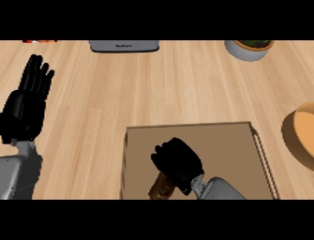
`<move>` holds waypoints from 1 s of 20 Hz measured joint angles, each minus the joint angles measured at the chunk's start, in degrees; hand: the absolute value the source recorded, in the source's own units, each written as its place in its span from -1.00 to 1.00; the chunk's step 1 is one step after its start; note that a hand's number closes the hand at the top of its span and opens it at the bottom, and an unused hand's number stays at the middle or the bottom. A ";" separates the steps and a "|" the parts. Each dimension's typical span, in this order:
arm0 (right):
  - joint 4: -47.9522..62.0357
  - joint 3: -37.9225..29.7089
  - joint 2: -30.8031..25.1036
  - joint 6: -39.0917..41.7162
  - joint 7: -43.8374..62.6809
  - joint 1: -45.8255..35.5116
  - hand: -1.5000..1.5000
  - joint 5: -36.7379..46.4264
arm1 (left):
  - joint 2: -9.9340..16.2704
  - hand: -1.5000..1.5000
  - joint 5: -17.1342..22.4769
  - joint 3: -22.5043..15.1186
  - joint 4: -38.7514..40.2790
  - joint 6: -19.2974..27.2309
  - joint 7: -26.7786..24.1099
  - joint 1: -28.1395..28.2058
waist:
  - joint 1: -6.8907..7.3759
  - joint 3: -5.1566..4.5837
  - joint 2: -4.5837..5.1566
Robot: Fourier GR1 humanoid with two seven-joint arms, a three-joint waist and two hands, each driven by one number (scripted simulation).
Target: Pick the sweet potato from the tray and place it in the pot
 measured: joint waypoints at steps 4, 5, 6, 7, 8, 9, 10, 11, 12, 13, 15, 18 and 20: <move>-10.73 2.75 3.10 -7.16 10.27 7.19 1.00 0.26 | 0.31 0.00 0.05 0.56 0.01 0.07 -0.15 0.55 | -0.79 0.16 -0.17; -13.98 3.69 3.52 -8.26 13.00 8.49 1.00 0.86 | 0.46 0.00 0.16 0.86 0.20 0.01 -0.32 0.69 | -1.02 0.17 -0.24; -17.05 4.31 3.84 -9.51 15.42 9.96 1.00 1.82 | 0.57 0.00 0.23 1.00 0.16 -0.07 -0.33 1.03 | -1.14 0.17 -0.28; -20.14 5.16 4.09 -10.22 18.10 11.34 1.00 3.25 | 0.61 0.00 0.18 0.97 -0.09 -0.06 -0.15 1.28 | -1.25 0.18 -0.35; -23.06 5.35 4.29 -10.62 20.62 11.82 1.00 5.12 | 0.68 0.00 0.27 0.99 -0.07 -0.31 -0.31 1.58 | -1.34 0.17 -0.37; -25.69 5.84 4.35 -11.16 23.03 12.74 1.00 7.26 | 0.83 0.00 0.24 1.16 0.14 -0.26 -0.31 1.37 | -1.48 0.17 -0.35; -28.45 6.11 4.49 -11.17 25.62 13.11 1.00 9.18 | 0.81 0.00 0.22 1.18 0.11 -0.26 -0.49 1.43 | -1.43 0.16 -0.31; -31.34 6.35 4.60 -10.86 28.03 13.47 1.00 10.94 | 0.88 0.00 0.22 1.10 -0.09 -0.38 -0.43 1.39 | -1.32 0.16 -0.27; -33.83 6.22 4.36 -11.07 29.77 13.97 1.00 12.79 | 0.95 0.00 0.56 1.26 -0.02 -0.77 -0.57 1.79 | -1.19 0.17 -0.22; -36.22 6.35 4.07 -11.26 31.42 14.26 1.00 15.02 | 0.91 0.00 0.58 1.31 -0.03 -0.73 -0.62 1.87 | -1.15 0.17 -0.19; -42.28 5.93 3.48 -10.63 34.11 14.97 1.00 18.11 | 0.83 0.00 0.37 1.14 0.18 -0.65 -0.63 1.45 | -1.08 0.18 -0.06; -50.87 3.47 0.72 -9.97 35.89 16.13 1.00 21.66 | 0.66 0.00 0.23 0.93 0.40 -0.55 -0.55 0.52 | -0.73 0.20 0.17; -56.52 0.50 -1.08 -9.10 36.22 17.31 1.00 21.95 | 0.30 0.00 -0.06 0.42 -0.46 -0.24 -0.17 0.33 | -0.32 0.23 0.31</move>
